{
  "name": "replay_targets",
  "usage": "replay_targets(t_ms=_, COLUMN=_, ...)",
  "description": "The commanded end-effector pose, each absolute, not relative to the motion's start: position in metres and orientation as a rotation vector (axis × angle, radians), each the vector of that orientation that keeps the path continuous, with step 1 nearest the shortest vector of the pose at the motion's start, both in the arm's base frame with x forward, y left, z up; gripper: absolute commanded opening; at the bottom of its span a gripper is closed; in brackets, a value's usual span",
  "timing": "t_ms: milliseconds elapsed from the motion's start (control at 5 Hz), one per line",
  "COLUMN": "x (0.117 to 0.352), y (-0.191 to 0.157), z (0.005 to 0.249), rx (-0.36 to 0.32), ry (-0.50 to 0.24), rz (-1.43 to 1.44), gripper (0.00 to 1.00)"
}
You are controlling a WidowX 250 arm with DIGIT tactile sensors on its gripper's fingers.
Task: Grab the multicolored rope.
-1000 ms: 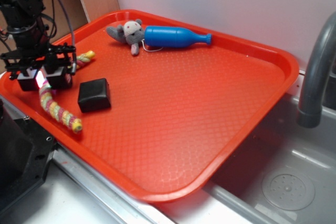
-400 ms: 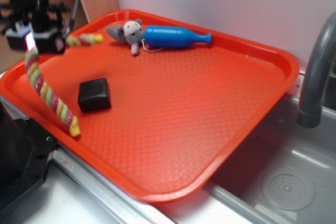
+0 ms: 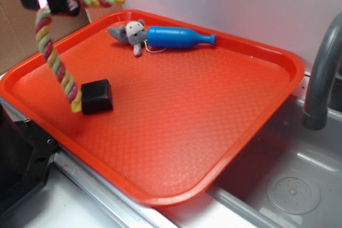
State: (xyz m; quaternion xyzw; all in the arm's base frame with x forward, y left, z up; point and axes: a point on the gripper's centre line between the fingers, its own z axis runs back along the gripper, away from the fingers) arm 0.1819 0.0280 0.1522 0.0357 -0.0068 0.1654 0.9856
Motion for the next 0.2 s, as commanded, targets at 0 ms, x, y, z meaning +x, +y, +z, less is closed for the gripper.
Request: replay_targets(t_ms=0, x=0.1970, y=0.0029, z=0.1765, rx=0.051, ry=-0.097, rz=0.239, gripper=0.00)
